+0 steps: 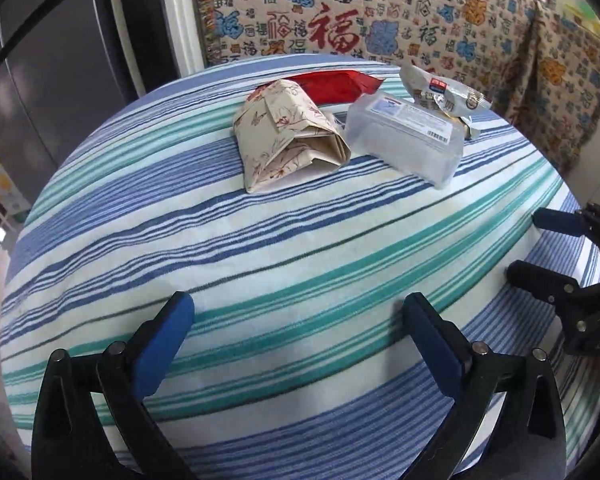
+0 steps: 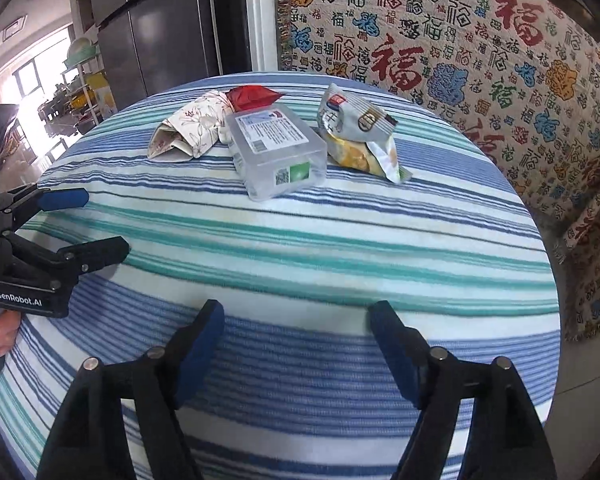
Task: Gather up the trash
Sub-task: 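Move both open tools back over the table, then grasp the silver snack wrapper with right tool while left tool grasps floral paper packet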
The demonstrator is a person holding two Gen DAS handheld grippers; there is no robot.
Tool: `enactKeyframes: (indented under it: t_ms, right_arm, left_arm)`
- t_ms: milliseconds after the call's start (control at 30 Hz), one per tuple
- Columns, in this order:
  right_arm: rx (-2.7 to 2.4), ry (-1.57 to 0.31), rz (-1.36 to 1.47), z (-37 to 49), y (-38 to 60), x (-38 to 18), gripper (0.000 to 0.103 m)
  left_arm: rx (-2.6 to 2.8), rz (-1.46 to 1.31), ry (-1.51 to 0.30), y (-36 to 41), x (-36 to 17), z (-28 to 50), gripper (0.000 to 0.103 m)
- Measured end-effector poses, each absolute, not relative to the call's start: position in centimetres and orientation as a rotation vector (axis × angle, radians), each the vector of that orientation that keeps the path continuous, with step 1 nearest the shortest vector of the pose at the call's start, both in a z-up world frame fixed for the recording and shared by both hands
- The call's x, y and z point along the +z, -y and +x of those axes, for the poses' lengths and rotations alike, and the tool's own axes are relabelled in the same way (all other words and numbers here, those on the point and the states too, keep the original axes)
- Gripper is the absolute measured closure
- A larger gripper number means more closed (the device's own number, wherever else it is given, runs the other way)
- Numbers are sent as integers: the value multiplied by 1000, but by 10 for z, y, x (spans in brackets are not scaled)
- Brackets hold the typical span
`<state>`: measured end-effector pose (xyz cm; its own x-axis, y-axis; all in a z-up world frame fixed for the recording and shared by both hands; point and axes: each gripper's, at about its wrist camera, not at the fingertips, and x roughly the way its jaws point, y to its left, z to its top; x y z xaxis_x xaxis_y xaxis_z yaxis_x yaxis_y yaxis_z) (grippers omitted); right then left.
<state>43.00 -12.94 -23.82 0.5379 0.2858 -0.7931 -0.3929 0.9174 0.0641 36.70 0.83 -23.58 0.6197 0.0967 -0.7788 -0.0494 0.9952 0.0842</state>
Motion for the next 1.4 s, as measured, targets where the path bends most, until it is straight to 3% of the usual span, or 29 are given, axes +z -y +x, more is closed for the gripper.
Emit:
enactKeyframes:
  t_ms: [167,633,767,900,967,1033,1067,1100,1400]
  right_arm:
    - [459,-921,-152,462,109,-238,17]
    - [486,-871,-133,503,82,-226,20]
    - [478,-910,-13,505,99,-229,94]
    - [430,-950,-6,483,121,-231,97]
    - [424,-956,-31,465,127,-230,96]
    - [419,-936,-73,446,131,-231,79]
    - [419,-930,-96,439,131,-231,41]
    - [413,-932,-121,435,130,-233,17]
    - [430,-921,-127,436,129,-239,14]
  left_arm:
    - [75,57,-901,-16,-234,382,0]
    - [51,78,-907,-24,-232,374,0]
    - [69,69,-905,-23,-232,375,0]
    - [76,62,-904,-24,-231,377,0]
    - [92,48,-899,-24,-230,378,1]
    - [54,-7,-871,-26,-225,383,1]
    - [38,-37,-859,-28,-222,388,1]
    - [38,-66,-856,-30,-219,394,1]
    - [88,-139,-851,-30,-213,461,1]
